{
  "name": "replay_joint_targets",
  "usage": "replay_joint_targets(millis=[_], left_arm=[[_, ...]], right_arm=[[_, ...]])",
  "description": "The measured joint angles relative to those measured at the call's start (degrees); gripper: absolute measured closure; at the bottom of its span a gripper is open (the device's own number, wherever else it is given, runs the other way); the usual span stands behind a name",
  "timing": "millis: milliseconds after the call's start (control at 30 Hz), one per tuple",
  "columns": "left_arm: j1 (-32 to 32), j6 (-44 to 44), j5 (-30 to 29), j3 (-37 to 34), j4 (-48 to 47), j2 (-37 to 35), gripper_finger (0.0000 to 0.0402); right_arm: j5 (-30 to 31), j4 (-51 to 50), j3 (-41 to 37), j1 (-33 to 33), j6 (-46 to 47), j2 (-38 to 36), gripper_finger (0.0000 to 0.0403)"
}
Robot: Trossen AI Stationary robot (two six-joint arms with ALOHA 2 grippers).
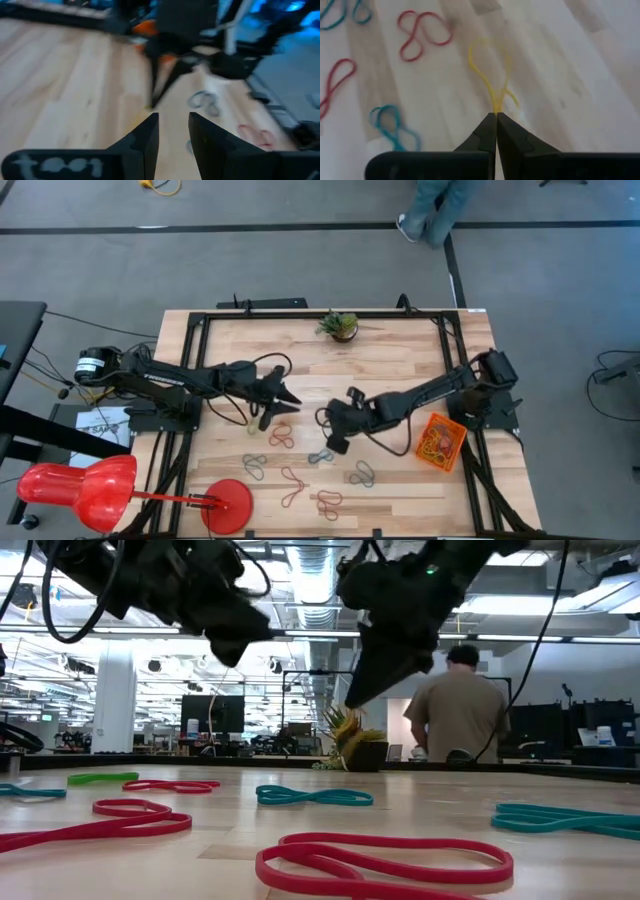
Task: Pick and place rubber bands into bin
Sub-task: Put the yellow rubber band into the orange basket
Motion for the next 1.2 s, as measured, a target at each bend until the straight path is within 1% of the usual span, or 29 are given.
replay_joint_targets(millis=[67, 100, 200, 267, 333, 400, 433, 467, 533, 600, 667, 733, 800, 833, 900, 1000, 1100, 1200], left_arm=[[0.0, 0.2, 1.5, 0.0, 0.9, 0.0, 0.0306], [0.0, 0.2, 1.3, 0.0, 0.7, 0.0, 0.0306], [0.0, -0.1, -1.5, 0.0, -0.9, 0.0, 0.0306], [0.0, -0.1, -3.8, 0.0, -3.1, 0.0, 0.0306], [0.0, -0.1, -5.5, 0.0, -4.8, 0.0, 0.0306], [0.0, -0.1, -7.0, 0.0, -6.4, 0.0, 0.0306], [0.0, -0.1, -7.5, 0.0, -7.0, 0.0, 0.0306], [0.0, -0.1, -7.9, 0.0, -7.6, 0.0, 0.0306], [0.0, -0.2, -8.4, 0.0, -8.1, 0.0, 0.0306], [0.0, -0.2, -8.4, 0.0, -8.1, 0.0, 0.0306], [0.0, 0.2, -8.4, 0.0, -8.4, 0.0, 0.0306], [0.0, 0.6, -8.4, 0.0, -7.9, 0.0, 0.0306], [0.0, 0.8, -8.4, 0.0, -8.0, 0.0, 0.0306], [0.0, 0.8, -8.4, 0.0, -8.0, 0.0, 0.0306], [0.0, 0.8, -8.5, 0.0, -8.0, 0.0, 0.0306], [0.0, 1.1, -8.5, 0.0, -8.1, 0.0, 0.0306], [0.0, 1.4, -8.6, 0.0, -7.8, 0.0, 0.0306], [0.0, 1.7, -8.6, 0.0, -7.9, 0.0, 0.0306]], right_arm=[[-0.1, -3.1, 1.3, -0.9, -0.8, 0.0, 0.0401], [-0.1, -6.5, 2.3, -1.3, -0.7, 0.0, 0.0401], [-0.1, -23.7, 6.7, -1.3, 3.5, 0.0, 0.0402], [-0.5, -37.4, 10.6, -0.3, 9.2, 0.0, 0.0402], [-2.2, -51.7, 13.8, 1.5, 16.1, -0.1, 0.0402], [-5.5, -63.4, 16.2, 4.0, 24.3, -0.1, 0.0402], [-7.7, -67.1, 16.8, 5.4, 28.8, -0.2, 0.0402], [-9.9, -67.1, 16.8, 6.9, 32.3, -0.4, 0.0402], [-12.9, -62.7, 14.4, 10.7, 35.0, -3.2, 0.0402], [-12.1, -62.4, 13.3, 14.1, 41.2, -5.0, 0.0402], [-10.8, -67.3, 11.3, 17.7, 52.2, -5.1, 0.0402], [-11.3, -64.3, 7.8, 20.8, 56.9, -6.4, 0.0402], [-12.3, -65.8, 5.2, 24.3, 63.4, -9.0, 0.0402], [-14.3, -67.3, 3.8, 25.9, 67.2, -9.7, 0.0402], [-17.5, -65.4, 0.4, 28.4, 71.2, -11.0, 0.0402], [-19.2, -67.0, -3.9, 32.5, 80.3, -14.5, 0.0402], [-19.3, -64.9, -8.5, 35.7, 85.6, -16.2, 0.0402], [-17.4, -64.5, -10.7, 37.1, 89.4, -17.9, 0.0402]])
